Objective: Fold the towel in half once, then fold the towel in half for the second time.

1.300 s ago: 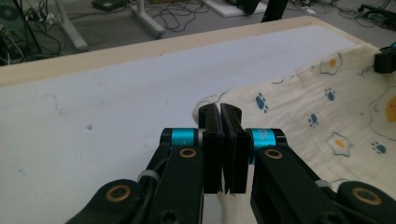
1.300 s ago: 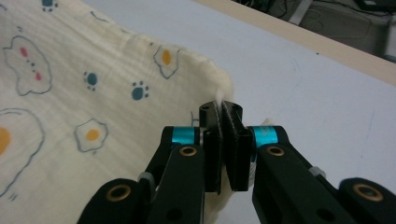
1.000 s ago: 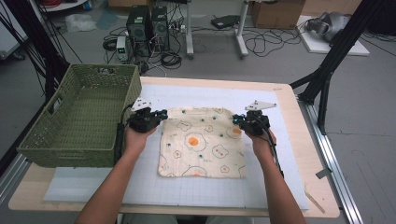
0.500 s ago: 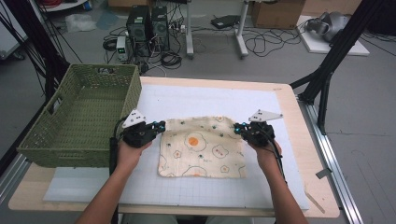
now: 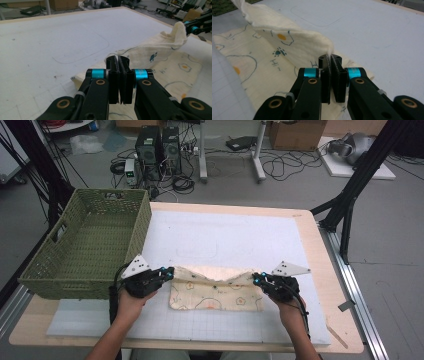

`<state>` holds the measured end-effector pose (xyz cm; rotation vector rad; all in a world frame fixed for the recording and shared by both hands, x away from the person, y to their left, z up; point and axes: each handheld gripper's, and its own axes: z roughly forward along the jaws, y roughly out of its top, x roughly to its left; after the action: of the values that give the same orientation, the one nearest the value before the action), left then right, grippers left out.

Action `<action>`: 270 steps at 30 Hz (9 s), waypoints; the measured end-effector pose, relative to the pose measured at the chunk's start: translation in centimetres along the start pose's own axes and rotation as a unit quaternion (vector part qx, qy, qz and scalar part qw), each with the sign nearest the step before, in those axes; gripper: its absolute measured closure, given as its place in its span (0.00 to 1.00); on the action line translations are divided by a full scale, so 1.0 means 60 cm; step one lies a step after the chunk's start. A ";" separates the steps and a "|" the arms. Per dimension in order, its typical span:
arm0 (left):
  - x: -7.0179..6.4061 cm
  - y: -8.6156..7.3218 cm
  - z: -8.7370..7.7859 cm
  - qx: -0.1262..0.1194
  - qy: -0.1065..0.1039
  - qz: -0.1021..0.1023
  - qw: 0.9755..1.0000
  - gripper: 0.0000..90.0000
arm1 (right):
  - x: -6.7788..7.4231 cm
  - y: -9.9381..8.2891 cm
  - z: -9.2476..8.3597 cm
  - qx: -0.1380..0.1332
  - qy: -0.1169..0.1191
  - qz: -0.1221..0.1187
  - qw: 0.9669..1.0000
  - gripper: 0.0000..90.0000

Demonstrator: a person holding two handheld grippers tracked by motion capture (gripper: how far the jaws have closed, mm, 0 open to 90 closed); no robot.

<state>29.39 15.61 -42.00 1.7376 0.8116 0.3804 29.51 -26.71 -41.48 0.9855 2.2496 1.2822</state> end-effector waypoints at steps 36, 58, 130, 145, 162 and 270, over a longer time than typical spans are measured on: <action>0.004 -0.031 -0.015 0.035 0.014 -0.051 0.998 0.54 | -0.015 -0.058 -0.078 0.004 -0.053 0.021 0.998 0.62; 0.002 -0.012 0.077 0.156 0.112 0.044 0.980 0.78 | -0.008 -0.031 -0.004 0.027 -0.001 0.010 1.000 0.63; 0.022 0.002 0.016 -0.026 0.017 -0.038 0.999 0.22 | -0.029 -0.011 -0.030 -0.048 -0.062 0.029 0.996 0.13; 0.028 -0.013 0.019 -0.025 0.004 -0.048 0.999 0.23 | -0.032 -0.030 -0.047 -0.053 -0.084 0.016 0.995 0.13; 0.032 -0.018 0.020 -0.018 0.015 -0.052 0.998 0.25 | -0.039 -0.034 -0.048 -0.056 -0.090 0.023 0.994 0.13; 0.082 0.014 0.122 0.086 0.060 -0.004 0.994 0.96 | -0.103 0.024 0.111 0.103 -0.017 -0.002 0.994 0.95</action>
<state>37.73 13.66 -44.32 1.8852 0.9608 0.4237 38.41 -26.76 -43.83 1.0638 2.3925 1.0371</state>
